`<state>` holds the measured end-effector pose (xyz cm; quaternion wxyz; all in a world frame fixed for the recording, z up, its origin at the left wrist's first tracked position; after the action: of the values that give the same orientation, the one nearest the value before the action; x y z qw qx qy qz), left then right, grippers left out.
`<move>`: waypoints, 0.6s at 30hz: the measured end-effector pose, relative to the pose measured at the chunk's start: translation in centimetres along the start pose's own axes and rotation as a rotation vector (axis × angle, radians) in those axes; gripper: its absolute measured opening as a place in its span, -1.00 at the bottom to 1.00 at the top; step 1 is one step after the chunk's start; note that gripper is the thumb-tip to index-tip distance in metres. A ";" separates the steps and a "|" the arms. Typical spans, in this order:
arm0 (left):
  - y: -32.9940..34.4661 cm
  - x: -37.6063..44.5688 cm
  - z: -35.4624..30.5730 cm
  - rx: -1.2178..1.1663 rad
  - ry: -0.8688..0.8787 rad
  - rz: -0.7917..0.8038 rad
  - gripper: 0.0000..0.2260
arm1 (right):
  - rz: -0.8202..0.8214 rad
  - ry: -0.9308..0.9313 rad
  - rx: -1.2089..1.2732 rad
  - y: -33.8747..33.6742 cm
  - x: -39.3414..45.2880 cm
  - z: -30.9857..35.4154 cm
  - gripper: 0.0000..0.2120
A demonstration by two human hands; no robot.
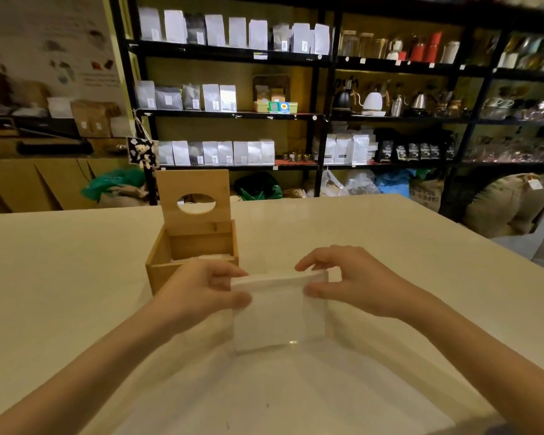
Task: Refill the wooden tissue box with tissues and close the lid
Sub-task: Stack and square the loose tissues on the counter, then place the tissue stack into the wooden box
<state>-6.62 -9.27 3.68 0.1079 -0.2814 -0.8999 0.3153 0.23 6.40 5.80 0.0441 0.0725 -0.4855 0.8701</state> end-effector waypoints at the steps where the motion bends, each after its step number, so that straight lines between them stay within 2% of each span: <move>1: -0.7 -0.3 0.1 -0.037 -0.028 0.001 -0.84 | 0.003 0.007 0.032 -0.2 0.3 0.7 -0.80; 4: -2.7 -1.0 0.2 -0.089 -0.073 0.011 -0.90 | 0.030 0.044 0.130 -0.5 1.5 2.4 -0.97; 9: -6.8 -1.4 0.6 -0.085 -0.121 -0.044 -0.98 | 0.067 0.097 0.280 0.3 4.2 4.1 -0.96; 12: -9.4 -0.4 1.3 -0.101 -0.146 -0.124 -0.94 | 0.074 0.122 0.356 0.7 6.9 4.5 -0.96; 16: -12.6 2.1 3.7 -0.039 -0.181 -0.299 -0.91 | -0.026 0.136 0.412 1.0 10.8 3.8 -0.94; 18: -13.2 3.6 5.0 0.044 -0.206 -0.323 -0.89 | -0.053 0.144 0.389 1.7 12.6 3.2 -0.95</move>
<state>-17.22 -18.25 8.16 0.0705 -0.0970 -0.9326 0.3404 -12.16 2.82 8.15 0.0870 0.0301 -0.3019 0.9489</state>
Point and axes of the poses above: each hand's wrist, its own x-axis towards the middle knuckle, its own y-axis out of the palm, z = x × y, the point moved 9 cm from there along x, towards the middle knuckle, and after that the axes turned 2 degrees about x, right-handed, at the moved point
